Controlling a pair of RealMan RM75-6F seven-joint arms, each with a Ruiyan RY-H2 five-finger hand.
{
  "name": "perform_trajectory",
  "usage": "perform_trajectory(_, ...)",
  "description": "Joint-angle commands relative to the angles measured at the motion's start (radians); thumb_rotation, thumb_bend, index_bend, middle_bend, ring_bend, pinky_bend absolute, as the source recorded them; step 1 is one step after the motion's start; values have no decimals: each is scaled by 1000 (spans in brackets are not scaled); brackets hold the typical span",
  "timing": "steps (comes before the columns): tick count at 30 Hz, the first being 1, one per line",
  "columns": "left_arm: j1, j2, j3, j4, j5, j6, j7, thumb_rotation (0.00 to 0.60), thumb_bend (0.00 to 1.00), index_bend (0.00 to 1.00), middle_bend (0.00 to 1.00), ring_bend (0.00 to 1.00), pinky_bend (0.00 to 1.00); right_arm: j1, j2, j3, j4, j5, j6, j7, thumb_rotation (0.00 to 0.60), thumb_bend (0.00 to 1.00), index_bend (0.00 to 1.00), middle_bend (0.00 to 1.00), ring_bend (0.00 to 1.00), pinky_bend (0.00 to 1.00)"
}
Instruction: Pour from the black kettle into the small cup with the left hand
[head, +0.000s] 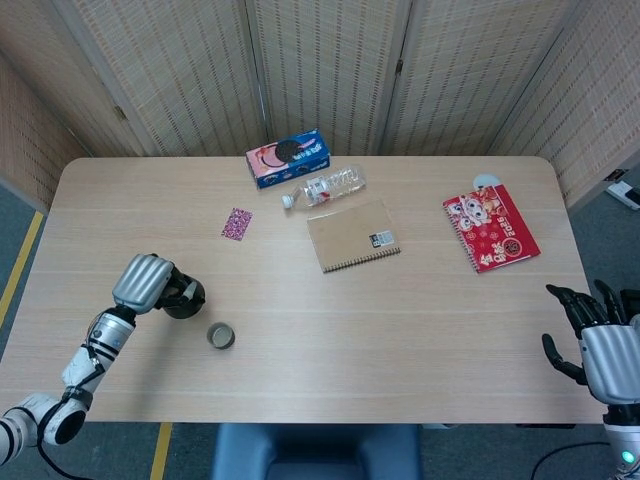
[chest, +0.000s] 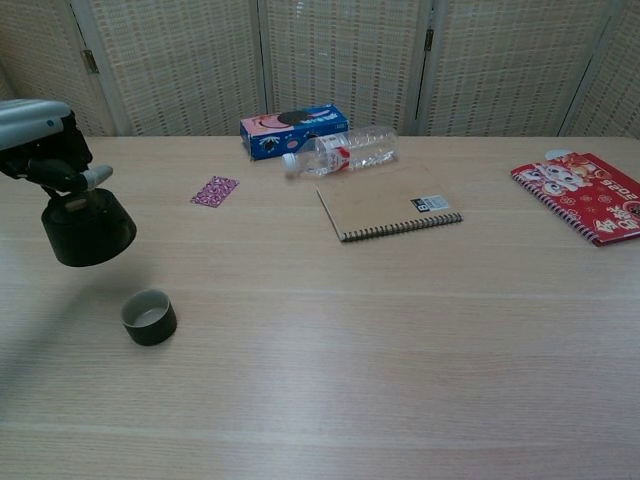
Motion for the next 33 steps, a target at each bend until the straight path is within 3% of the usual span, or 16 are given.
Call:
perform_trajectory(1, 12, 8, 11, -22, 17, 16, 28, 356, 510, 1000, 1000, 994, 584, 5, 2, -1, -6, -5, -6, 0, 577, 450, 143, 246, 225, 47)
perform_trajectory(12, 30, 5, 38, -55, 61, 43, 121, 371, 518, 1000, 1000, 994, 584, 11, 4, -13, -6, -11, -14, 13, 578, 450, 143, 246, 225, 47)
perform_trajectory(33, 57, -3, 47, -104, 73, 65, 233, 472, 552, 1000, 1000, 994, 585, 7, 1, -20, 3, -13, -1, 18, 587, 450, 143, 246, 224, 47)
